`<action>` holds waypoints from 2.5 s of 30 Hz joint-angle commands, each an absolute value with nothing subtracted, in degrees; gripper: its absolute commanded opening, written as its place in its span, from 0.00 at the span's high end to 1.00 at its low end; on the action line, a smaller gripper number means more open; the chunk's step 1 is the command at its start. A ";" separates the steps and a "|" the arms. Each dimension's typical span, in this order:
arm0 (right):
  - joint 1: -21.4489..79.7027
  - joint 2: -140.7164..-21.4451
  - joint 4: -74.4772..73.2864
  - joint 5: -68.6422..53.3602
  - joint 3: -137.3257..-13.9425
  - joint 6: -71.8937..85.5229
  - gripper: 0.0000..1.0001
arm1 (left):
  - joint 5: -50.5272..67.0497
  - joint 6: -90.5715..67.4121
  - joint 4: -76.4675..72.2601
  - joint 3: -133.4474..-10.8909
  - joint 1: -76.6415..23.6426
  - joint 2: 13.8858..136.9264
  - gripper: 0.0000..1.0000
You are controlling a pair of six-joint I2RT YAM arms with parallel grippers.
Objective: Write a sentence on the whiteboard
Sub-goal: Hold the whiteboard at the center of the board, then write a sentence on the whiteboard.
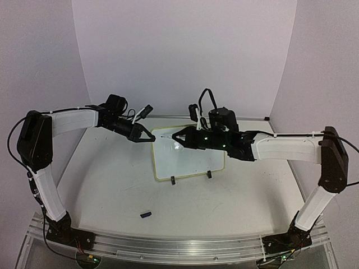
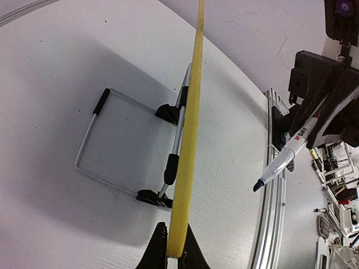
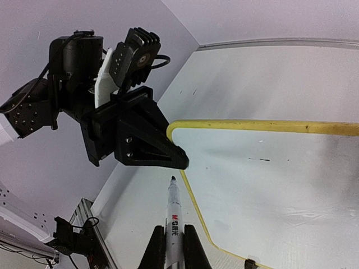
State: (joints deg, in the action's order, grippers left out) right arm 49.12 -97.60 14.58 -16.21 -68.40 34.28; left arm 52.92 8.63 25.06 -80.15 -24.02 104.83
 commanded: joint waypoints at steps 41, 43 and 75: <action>48.26 -106.21 24.78 -14.68 -71.24 38.78 1.00 | 49.85 15.66 28.42 -76.64 -23.85 100.70 1.00; 48.25 -106.23 24.47 -14.63 -70.59 38.87 1.00 | 49.79 15.65 28.50 -76.71 -23.82 100.64 1.00; 48.49 -103.11 27.43 -19.05 -69.90 36.92 1.00 | 49.61 15.33 28.87 -77.25 -23.92 100.57 1.00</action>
